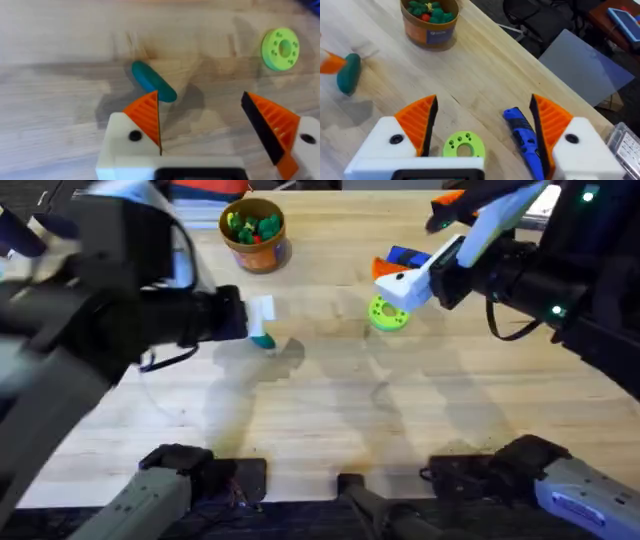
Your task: Pick up the gripper from the table and insert it into the empty holder that is missing its gripper. Then pick up a screw, insert it into the mounting hole, and use the screwdriver to tighten it. Finally, clean up the table by picking up the vegetable and placing it into the bucket.
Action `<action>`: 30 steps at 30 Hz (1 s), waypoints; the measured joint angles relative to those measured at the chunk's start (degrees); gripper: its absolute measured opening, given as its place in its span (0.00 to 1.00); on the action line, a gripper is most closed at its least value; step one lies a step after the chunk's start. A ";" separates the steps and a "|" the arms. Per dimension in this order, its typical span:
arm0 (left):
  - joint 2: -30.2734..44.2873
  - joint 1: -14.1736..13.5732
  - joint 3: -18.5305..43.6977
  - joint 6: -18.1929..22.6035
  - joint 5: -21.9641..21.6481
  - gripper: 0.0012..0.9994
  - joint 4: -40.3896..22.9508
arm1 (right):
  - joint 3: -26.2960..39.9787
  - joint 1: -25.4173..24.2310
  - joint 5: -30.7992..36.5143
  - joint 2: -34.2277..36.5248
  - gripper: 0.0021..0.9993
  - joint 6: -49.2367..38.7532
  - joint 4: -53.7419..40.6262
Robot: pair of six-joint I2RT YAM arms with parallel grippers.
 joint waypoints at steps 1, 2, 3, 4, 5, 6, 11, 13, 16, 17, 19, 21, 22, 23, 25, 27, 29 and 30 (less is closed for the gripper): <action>2.30 0.00 0.06 -0.93 0.66 0.99 0.21 | 0.00 0.00 0.00 -0.01 0.99 0.34 0.01; 4.57 0.00 0.06 -2.19 1.17 0.99 0.62 | 0.00 0.02 0.00 0.01 1.00 0.63 -0.01; 6.49 0.00 0.06 -3.50 1.61 0.99 1.23 | 0.00 0.02 0.00 0.01 0.99 0.77 -0.06; 8.79 0.00 0.06 -4.97 1.93 0.99 2.11 | 0.00 0.02 0.00 0.01 0.99 0.95 -0.18; 10.83 0.00 0.06 -6.36 2.03 0.99 2.89 | 0.00 0.02 0.00 0.01 0.99 0.99 -0.30; 12.74 0.00 0.06 -7.76 1.95 0.99 3.45 | 0.00 0.01 0.00 0.01 0.99 1.12 -0.52; 20.24 -0.11 0.06 -16.34 -2.50 0.99 3.81 | 0.00 0.02 0.00 0.01 0.99 1.15 -1.45; 21.84 -0.31 0.06 -19.36 -5.10 0.99 3.99 | 0.00 0.07 0.00 0.01 0.99 1.16 -1.77; 22.85 -1.22 0.06 -22.01 -7.45 0.99 4.32 | 0.00 0.11 0.00 0.01 0.99 1.17 -1.78; 22.97 -1.63 0.06 -22.59 -7.82 0.99 4.43 | 0.00 0.11 0.00 0.01 0.99 1.15 -1.78; 23.06 -2.52 0.06 -23.40 -8.55 0.99 5.29 | 0.00 0.11 0.00 0.00 0.99 1.17 -1.78; 23.04 -3.04 0.06 -24.19 -8.81 0.83 6.76 | 0.00 0.11 0.00 0.01 0.99 1.17 -1.78; 23.05 -3.14 0.06 -24.24 -8.87 0.74 7.35 | 0.00 0.11 0.00 0.01 0.99 1.17 -1.78; 23.04 -3.17 0.06 -24.54 -8.93 0.64 7.85 | 0.00 0.11 0.00 0.00 0.99 1.16 -1.78; 23.04 -3.17 0.06 -24.66 -9.22 0.47 8.19 | 0.00 0.11 0.00 0.01 0.99 1.16 -1.78; 23.04 -3.15 0.06 -24.93 -9.39 0.28 8.26 | 0.00 0.11 0.00 0.01 0.99 1.17 -1.78; 23.01 -3.15 0.27 -25.05 -9.70 0.08 8.52 | 0.00 0.11 0.00 0.00 0.99 1.17 -1.78; 23.01 -3.15 0.34 -24.97 -9.82 0.03 8.66 | 0.00 0.11 0.00 0.01 0.99 1.17 -1.78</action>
